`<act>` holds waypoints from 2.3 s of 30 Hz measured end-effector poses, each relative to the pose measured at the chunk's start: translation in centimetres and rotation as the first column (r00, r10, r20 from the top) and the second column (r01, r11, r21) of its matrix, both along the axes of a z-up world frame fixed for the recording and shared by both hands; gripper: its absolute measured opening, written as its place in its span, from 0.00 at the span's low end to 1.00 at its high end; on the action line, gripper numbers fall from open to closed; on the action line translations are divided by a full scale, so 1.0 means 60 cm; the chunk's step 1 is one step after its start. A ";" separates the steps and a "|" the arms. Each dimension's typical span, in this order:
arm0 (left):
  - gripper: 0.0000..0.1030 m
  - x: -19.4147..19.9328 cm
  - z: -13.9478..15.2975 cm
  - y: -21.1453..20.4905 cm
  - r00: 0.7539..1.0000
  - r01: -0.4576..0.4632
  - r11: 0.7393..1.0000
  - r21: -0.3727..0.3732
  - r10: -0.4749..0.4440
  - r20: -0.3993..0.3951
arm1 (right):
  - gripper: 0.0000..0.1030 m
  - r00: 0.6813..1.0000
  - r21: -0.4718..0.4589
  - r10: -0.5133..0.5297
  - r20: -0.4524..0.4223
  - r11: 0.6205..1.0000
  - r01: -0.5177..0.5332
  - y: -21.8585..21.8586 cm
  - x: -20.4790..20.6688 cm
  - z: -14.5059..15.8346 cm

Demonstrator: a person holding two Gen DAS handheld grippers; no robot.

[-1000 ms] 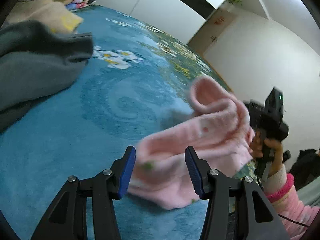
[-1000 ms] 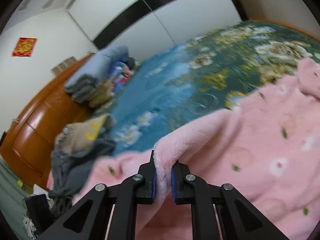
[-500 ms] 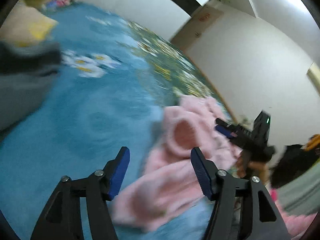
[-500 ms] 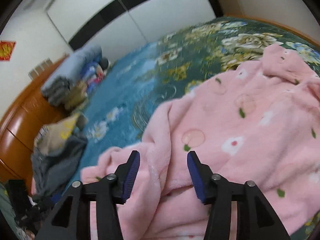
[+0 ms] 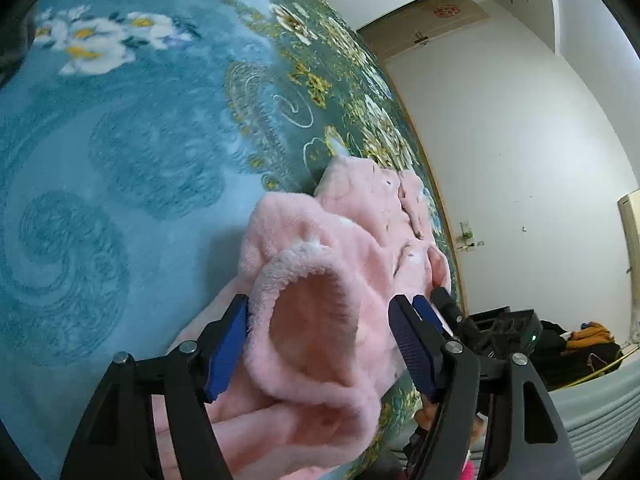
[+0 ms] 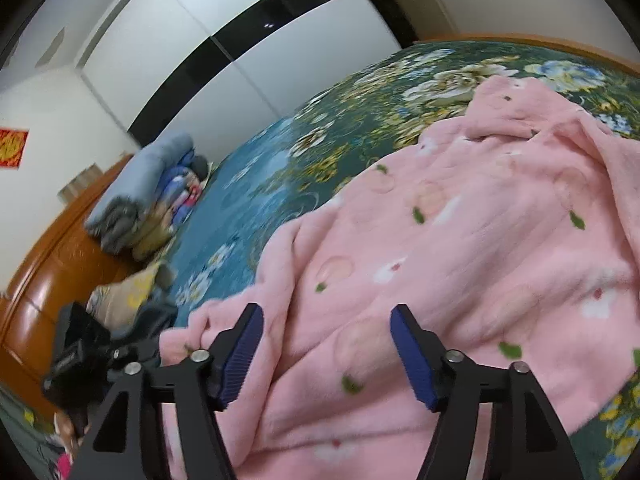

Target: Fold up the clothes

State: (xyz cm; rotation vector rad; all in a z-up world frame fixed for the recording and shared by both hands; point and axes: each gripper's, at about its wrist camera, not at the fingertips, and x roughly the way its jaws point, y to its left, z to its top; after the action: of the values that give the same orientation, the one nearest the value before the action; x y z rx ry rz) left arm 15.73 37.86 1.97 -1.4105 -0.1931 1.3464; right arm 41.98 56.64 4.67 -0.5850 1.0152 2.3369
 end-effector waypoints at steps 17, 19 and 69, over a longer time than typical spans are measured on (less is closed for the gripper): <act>0.15 -0.081 0.153 0.033 0.793 -0.243 0.965 -0.102 0.137 -0.593 | 1.00 0.990 0.090 -0.067 -0.126 0.993 0.078 0.070 0.062 -0.026; 0.15 -0.100 0.186 0.034 0.720 -0.281 0.956 -0.087 0.150 -0.677 | 1.00 0.988 0.093 -0.066 -0.142 0.992 0.080 0.073 0.066 -0.023; 0.48 -0.093 -0.089 -0.300 0.833 -0.551 0.823 -0.139 0.552 -0.033 | 1.00 0.999 0.136 0.024 -0.045 0.991 -0.017 0.022 0.035 -0.026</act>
State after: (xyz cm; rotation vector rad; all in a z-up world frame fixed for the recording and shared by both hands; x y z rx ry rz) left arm 10.13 19.87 -3.38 -1.5454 -0.5570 1.8598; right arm 44.10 57.95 3.13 -0.4920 0.8659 2.4252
